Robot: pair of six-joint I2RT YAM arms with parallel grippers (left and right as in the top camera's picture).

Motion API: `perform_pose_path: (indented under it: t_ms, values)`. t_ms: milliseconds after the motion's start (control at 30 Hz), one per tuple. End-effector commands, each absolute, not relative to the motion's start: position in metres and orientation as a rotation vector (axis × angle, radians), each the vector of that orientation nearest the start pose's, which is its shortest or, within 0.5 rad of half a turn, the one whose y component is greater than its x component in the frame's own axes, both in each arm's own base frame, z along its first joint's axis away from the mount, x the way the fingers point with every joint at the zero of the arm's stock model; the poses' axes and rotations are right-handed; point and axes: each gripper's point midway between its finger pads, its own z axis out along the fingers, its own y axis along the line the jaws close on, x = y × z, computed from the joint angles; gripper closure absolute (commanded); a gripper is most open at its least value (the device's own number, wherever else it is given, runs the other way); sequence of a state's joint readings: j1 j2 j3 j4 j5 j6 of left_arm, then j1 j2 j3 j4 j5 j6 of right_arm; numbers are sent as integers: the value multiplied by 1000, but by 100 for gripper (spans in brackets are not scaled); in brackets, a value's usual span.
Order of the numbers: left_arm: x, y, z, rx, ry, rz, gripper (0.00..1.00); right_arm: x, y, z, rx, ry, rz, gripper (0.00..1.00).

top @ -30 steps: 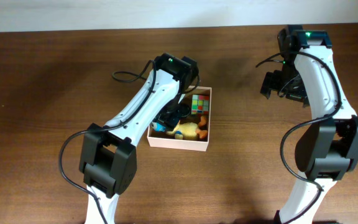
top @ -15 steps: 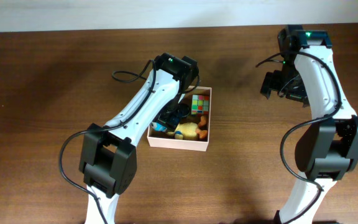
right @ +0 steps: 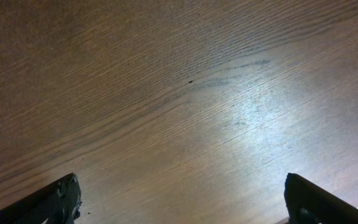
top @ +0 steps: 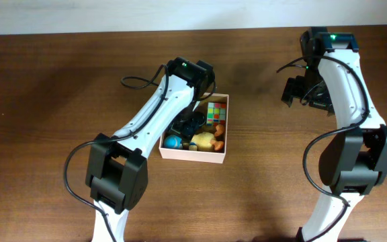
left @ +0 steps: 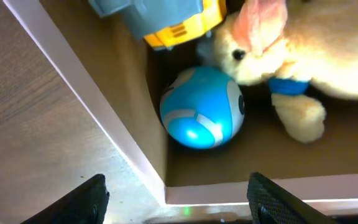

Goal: Pack container

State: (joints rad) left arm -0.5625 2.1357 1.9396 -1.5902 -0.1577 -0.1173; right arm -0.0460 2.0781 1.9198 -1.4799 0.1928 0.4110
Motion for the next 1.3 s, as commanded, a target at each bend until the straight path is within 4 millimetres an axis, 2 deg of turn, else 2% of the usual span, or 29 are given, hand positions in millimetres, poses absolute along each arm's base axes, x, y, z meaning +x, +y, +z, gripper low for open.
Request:
perform_pose_path:
  t_ms: [0, 133, 333, 467, 567, 733, 833, 900, 1000, 1267]
  values:
    - [330, -169, 120, 725, 3134, 368, 27, 381, -50, 123, 702, 3077, -316, 1]
    - [343, -166, 143, 692, 3073, 390, 28, 381, -50, 123, 702, 3077, -316, 1]
    - [389, -157, 228, 461, 2857, 241, 27, 381, -50, 123, 702, 3077, -316, 1]
    - [414, -127, 277, 258, 2723, 177, 27, 381, -50, 123, 702, 3077, -316, 1]
    - [427, -91, 297, 76, 2663, 191, 26, 381, -50, 123, 702, 3077, -316, 1]
    - [437, -24, 301, -149, 2655, 233, 25, 381, -50, 123, 702, 3077, -316, 1]
    - [438, 3, 299, -238, 2663, 216, 23, 381, -50, 123, 702, 3077, -316, 1]
    - [438, 11, 298, -271, 2672, 164, 22, 381, -50, 123, 702, 3076, -316, 1]
    - [437, 16, 297, -298, 2678, 113, 1, 381, -50, 123, 702, 3076, -316, 1]
    - [438, 16, 297, -298, 2677, 114, 1, 381, -50, 123, 702, 3077, -316, 1]
